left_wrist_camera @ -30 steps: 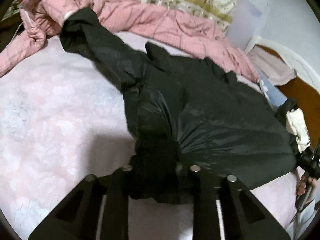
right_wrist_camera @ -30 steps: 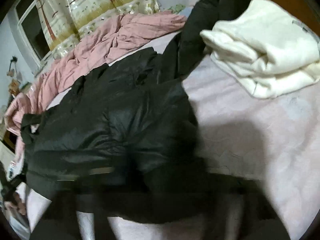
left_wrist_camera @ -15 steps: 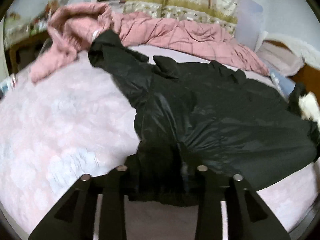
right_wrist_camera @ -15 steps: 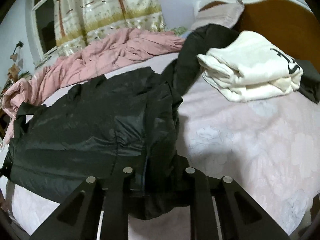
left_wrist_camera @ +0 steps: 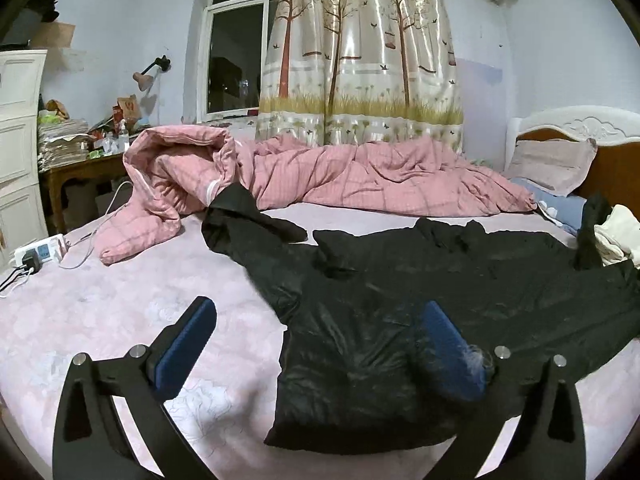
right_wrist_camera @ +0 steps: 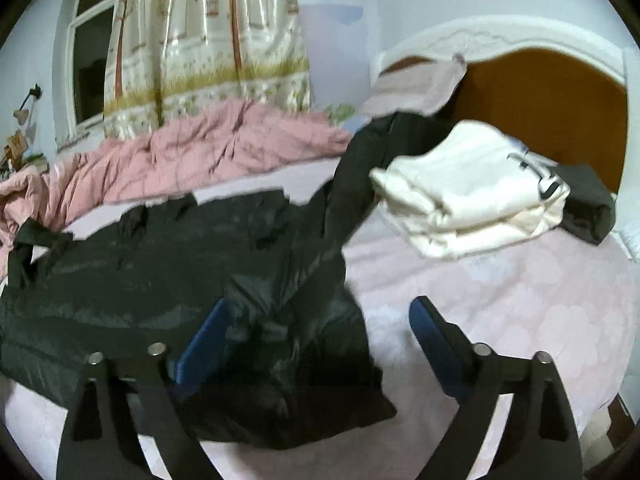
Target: Fold large clothes
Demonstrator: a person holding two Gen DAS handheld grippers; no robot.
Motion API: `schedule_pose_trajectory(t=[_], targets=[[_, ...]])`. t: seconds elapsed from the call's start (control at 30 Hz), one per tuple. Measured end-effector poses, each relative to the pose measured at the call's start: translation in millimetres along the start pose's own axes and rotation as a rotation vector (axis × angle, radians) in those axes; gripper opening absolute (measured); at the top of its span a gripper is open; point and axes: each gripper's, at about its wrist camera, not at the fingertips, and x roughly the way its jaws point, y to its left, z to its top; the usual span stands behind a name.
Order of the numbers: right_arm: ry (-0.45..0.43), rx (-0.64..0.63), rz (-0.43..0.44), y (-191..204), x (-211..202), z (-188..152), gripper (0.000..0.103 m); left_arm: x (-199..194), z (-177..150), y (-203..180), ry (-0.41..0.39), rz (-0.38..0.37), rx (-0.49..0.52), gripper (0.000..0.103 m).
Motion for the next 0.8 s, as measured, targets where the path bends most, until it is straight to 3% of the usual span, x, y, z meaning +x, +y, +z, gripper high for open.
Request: schedule_pose_trajectory(t=[0.03,0.13,0.37,0.53,0.8], targets=[[-0.01,-0.001,-0.009,0.8,-1.2,1.9,0.103,1.5,0.0,-1.5,0.011,0.002,0.009,0.103],[-0.023,-0.019,-0.073,4.9,-3.6,3.5,0.103,4.4,-0.1,-4.2,0.024,0.009,0.027,0.103],[-0.05,-0.039,-0.044,8.8,-9.2,3.8,0.103,-6.7,-0.2,-8.0,-0.018,-0.009,0.02,0.103],[-0.088,-0.05,-0.109,14.8,-17.5,1.3,0.103,-15.9,1.9,-5.9,-0.062,-0.013,-0.006,0.103],[-0.164,0.005,-0.001,16.1,-35.0,1.8,0.103,-26.3,10.9,-1.6,-0.077,-0.098,-0.061,0.103]])
